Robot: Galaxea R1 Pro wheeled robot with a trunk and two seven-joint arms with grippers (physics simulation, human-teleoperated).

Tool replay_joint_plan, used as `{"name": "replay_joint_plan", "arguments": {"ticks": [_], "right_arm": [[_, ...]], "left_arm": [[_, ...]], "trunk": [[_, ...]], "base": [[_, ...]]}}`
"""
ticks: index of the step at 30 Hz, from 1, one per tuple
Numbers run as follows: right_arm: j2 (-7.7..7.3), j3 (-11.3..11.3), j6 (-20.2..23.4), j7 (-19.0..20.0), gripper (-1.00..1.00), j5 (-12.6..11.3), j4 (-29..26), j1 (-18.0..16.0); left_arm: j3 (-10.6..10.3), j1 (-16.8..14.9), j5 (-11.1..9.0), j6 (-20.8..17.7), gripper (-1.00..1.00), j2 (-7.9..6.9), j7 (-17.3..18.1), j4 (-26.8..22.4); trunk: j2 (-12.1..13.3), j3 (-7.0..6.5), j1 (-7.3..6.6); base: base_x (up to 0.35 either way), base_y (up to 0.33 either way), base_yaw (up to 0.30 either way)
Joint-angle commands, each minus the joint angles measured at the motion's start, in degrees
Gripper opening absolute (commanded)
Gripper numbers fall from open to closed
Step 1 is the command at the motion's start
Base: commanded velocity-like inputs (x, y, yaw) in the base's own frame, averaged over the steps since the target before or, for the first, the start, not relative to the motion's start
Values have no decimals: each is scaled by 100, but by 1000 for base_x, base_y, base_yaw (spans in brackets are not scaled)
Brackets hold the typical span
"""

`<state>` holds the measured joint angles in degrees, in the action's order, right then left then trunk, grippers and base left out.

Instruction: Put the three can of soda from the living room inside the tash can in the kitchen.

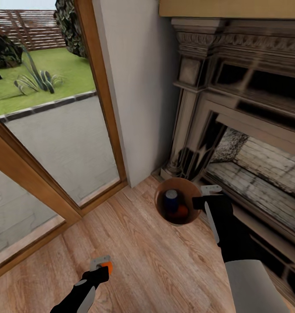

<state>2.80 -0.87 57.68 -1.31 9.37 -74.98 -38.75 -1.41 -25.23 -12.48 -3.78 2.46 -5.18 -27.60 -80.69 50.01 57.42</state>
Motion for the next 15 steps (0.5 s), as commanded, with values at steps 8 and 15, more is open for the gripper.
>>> {"name": "replay_joint_plan", "arguments": {"ticks": [8,15], "right_arm": [[1,-1,-3,26,-100,-76,3,-1],[1,-1,-3,26,-100,-76,58,-1]], "left_arm": [[0,0,0,0,-100,0,0,0],[0,0,0,0,-100,0,0,0]], "trunk": [[322,-147,-177],[603,-321,-330]], "base": [[0,0,0],[0,0,0]]}}
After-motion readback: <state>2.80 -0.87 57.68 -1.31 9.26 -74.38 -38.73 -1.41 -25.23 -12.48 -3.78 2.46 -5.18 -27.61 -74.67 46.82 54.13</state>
